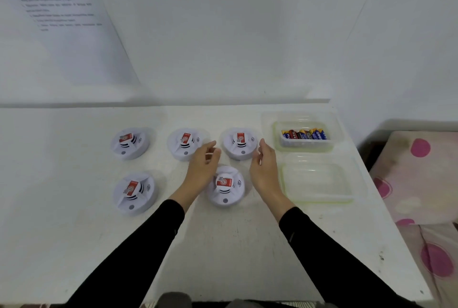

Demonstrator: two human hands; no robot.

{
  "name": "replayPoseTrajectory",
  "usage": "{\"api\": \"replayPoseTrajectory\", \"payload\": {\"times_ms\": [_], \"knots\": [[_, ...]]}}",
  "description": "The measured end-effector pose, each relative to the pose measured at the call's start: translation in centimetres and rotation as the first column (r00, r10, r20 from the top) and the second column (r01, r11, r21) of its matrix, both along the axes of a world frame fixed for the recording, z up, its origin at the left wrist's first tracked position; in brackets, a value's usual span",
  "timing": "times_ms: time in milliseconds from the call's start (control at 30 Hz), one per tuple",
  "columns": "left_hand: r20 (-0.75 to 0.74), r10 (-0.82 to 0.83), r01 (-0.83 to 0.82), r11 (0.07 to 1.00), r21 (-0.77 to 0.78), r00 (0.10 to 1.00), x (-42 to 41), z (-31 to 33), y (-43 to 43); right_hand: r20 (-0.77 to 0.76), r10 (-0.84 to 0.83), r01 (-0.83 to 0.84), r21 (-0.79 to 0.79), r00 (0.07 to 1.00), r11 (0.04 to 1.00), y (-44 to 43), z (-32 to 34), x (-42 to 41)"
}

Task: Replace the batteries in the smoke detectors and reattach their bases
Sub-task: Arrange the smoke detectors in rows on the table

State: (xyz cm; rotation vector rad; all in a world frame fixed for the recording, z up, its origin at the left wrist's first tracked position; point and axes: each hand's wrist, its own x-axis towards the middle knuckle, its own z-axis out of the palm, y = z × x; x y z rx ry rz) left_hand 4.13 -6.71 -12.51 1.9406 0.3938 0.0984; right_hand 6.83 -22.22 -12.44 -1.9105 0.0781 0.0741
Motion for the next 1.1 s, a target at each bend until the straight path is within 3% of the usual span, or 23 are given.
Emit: {"api": "replayPoseTrajectory", "payload": {"times_ms": [200, 267, 367, 500, 633, 833, 1100], "knots": [[0.102, 0.049, -0.071, 0.97, 0.233, 0.994, -6.6, -3.0, 0.9, -0.03, 0.213, -0.215, -0.209, 0.977, 0.954, -0.9, -0.9, -6.3], [0.077, 0.033, -0.054, 0.955, 0.29, 0.996, -7.8, -3.5, 0.7, -0.041, 0.229, -0.23, -0.315, 0.973, 0.921, -0.8, -1.3, -7.5], [0.104, -0.034, -0.003, 0.943, 0.332, 0.994, -8.8, -3.8, 0.4, -0.016, 0.233, -0.225, -0.326, 0.972, 0.918, -0.4, -1.4, -8.7], [0.196, 0.014, -0.032, 0.995, 0.091, 0.981, -10.0, -3.3, 0.9, 0.011, 0.235, -0.227, -0.223, 0.972, 0.948, 0.1, -1.6, -9.8], [0.218, 0.07, -0.062, 0.997, -0.046, 0.974, -11.4, -2.7, 1.5, 0.032, 0.27, -0.268, -0.047, 0.962, 0.962, 1.1, -1.9, -10.8], [0.225, 0.103, -0.083, 0.992, -0.096, 0.969, -12.2, -2.7, 2.0, 0.016, 0.285, -0.285, 0.032, 0.958, 0.958, 0.9, -1.7, -11.1], [0.234, 0.117, -0.086, 0.986, -0.14, 0.965, -12.3, -2.8, 2.0, 0.098, 0.251, -0.245, -0.068, 0.963, 0.967, 1.6, -2.5, -11.6]]}}
